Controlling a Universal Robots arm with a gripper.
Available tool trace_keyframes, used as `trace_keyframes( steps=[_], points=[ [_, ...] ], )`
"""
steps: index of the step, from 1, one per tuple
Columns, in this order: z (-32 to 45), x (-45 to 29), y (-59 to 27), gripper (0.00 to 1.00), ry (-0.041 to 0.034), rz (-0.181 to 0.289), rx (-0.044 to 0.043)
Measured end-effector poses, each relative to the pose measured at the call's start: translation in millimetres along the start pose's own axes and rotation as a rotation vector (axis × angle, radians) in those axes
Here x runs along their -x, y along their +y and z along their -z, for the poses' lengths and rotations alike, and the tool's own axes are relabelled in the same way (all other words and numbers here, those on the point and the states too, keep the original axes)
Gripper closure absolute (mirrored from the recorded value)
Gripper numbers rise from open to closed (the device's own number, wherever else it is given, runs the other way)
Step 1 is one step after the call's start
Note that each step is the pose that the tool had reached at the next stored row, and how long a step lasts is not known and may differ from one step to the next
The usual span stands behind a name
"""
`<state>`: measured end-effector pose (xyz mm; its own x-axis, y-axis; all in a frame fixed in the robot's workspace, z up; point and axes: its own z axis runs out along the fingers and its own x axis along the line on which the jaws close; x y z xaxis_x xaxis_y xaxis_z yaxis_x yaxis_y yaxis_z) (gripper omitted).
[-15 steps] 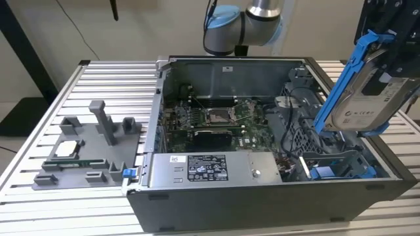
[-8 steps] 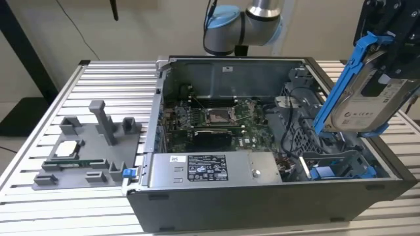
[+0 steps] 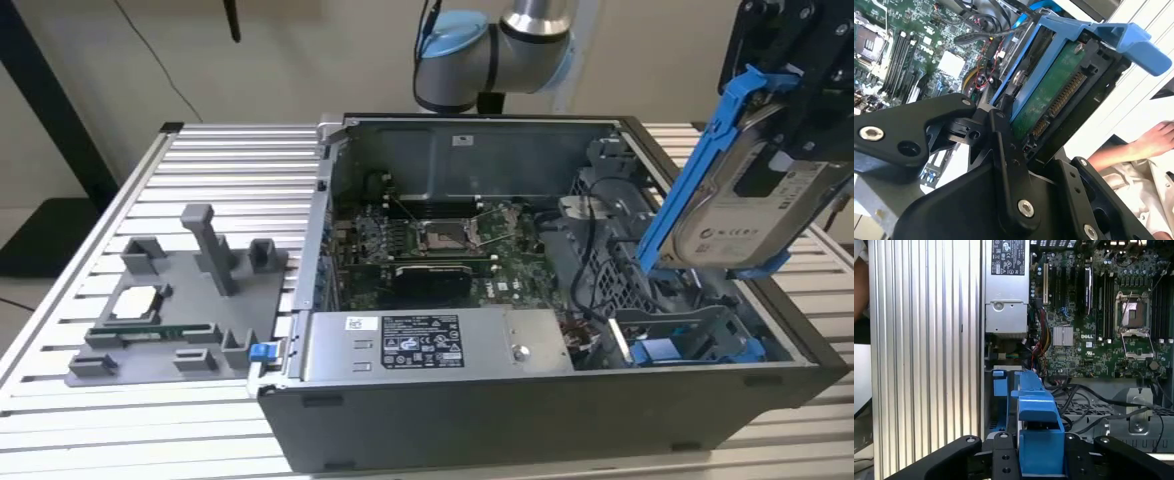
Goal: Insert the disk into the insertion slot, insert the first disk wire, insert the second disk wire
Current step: 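Insert the disk into the insertion slot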
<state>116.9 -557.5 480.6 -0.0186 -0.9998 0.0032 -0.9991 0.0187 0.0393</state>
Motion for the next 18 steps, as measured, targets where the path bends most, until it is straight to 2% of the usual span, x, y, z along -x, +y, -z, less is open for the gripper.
trace_keyframes(
  steps=[10, 18],
  points=[
    [-7.3, -1.0, -0.3, 1.00, 0.0001, 0.000, 0.0000],
    [-13.6, -9.7, -1.5, 1.00, 0.0001, -0.001, 0.0000]
  ],
)
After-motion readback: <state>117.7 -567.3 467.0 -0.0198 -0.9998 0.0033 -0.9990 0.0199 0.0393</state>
